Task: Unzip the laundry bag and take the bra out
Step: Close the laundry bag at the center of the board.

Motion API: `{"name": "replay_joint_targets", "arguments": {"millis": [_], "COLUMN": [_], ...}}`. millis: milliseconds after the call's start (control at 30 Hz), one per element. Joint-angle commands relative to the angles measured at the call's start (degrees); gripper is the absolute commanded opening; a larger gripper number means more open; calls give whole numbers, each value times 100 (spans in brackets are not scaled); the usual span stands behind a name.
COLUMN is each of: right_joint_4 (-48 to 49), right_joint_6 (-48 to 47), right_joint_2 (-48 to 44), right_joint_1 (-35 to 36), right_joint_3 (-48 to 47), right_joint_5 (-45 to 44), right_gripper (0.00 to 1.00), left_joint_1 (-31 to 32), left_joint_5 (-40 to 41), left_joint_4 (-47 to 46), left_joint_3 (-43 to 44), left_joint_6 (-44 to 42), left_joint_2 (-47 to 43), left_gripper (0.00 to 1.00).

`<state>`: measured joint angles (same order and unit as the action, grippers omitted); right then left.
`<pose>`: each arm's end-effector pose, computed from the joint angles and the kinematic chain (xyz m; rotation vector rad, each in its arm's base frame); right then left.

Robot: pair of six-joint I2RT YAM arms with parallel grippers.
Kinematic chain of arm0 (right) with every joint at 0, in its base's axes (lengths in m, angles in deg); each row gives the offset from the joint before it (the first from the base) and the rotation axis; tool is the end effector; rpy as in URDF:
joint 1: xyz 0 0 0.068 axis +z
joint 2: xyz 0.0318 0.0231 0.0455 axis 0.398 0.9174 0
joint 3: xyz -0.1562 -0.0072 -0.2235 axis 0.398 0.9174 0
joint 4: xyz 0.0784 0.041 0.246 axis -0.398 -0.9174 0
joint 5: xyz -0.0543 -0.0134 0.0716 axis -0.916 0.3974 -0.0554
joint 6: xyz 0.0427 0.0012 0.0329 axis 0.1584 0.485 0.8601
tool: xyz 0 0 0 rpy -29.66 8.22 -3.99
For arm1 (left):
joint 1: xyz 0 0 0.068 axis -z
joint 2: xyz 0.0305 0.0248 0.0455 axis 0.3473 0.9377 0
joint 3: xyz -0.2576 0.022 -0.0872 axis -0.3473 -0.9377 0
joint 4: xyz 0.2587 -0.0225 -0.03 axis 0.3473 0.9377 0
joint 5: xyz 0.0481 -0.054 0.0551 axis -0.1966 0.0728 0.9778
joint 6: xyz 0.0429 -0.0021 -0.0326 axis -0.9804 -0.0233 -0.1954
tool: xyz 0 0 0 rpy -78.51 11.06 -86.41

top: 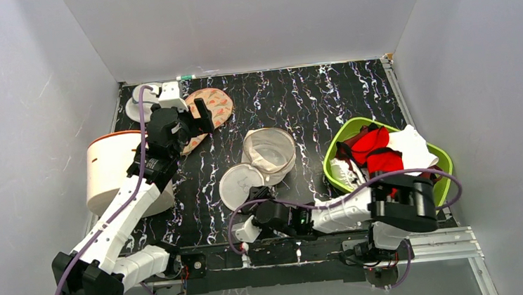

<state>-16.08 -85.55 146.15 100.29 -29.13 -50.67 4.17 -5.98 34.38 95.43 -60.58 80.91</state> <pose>0.0776 0.2780 0.1471 -2.0249 0.9358 -0.2672 0.2330 -0.0960 0.3649 -0.0379 1.7083 -0.2699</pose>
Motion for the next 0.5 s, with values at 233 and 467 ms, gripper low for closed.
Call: {"name": "replay_joint_targets", "arguments": {"millis": [233, 467], "right_joint_4": [2370, 2419], "right_joint_6": [-317, 1109], "right_joint_2": [1352, 748], "right_joint_1": [148, 182], "right_joint_3": [-284, -541], "right_joint_5": [-1002, -1246], "right_gripper": [52, 0], "left_joint_1": [-32, -32], "left_joint_5": [26, 51], "left_joint_4": [-168, -182], "left_joint_3": [-15, -23], "left_joint_6": [38, 28], "left_joint_2": [-141, -168], "left_gripper": [87, 87]}}
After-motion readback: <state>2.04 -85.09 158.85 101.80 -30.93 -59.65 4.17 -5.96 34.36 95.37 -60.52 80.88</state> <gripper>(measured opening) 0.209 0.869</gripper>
